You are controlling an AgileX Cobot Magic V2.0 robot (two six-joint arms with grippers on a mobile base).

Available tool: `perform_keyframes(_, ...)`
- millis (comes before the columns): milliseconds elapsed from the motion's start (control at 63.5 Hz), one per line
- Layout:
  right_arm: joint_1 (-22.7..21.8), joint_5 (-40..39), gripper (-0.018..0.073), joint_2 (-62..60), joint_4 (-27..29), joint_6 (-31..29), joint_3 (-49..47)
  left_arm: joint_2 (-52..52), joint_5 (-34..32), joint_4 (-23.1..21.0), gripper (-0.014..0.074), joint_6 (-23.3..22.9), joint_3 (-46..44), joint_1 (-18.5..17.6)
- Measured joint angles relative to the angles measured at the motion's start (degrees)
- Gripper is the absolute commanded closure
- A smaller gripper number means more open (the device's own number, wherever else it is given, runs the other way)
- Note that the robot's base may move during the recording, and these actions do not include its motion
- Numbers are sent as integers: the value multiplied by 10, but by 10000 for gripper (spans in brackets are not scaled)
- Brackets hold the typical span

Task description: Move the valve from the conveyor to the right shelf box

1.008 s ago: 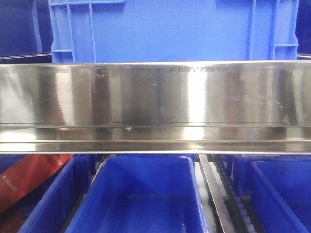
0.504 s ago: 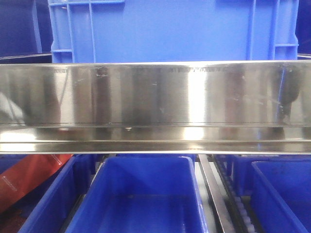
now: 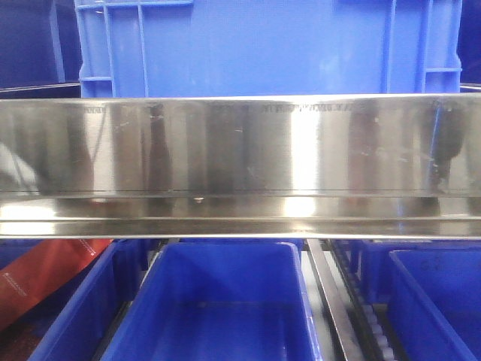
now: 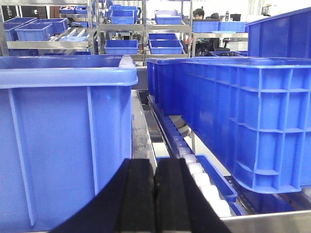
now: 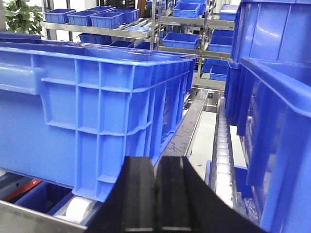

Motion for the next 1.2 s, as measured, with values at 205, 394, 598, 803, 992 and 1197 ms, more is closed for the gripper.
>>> perform_keyframes(205,0,0,718,0,0,0,0,-8,-28,17,708,0,32,29)
perform_keyframes(394,0,0,718,0,0,0,0,-47,-107,20,708,0,127,81)
perform_keyframes(598,0,-1,718,0,0,0,1,-49,-184,20,708,0,206,91)
perform_keyframes(803,0,-1,718,-1,0,0,1,-49,-202,20,708,0,210,91)
perform_keyframes(992,0,-1,722,-1,0,0,1,-49,-205,20,708,0,211,91)
perform_keyframes(1197,0,-1,722,-1,0,0,1,-49,-205,20,708,0,211,91)
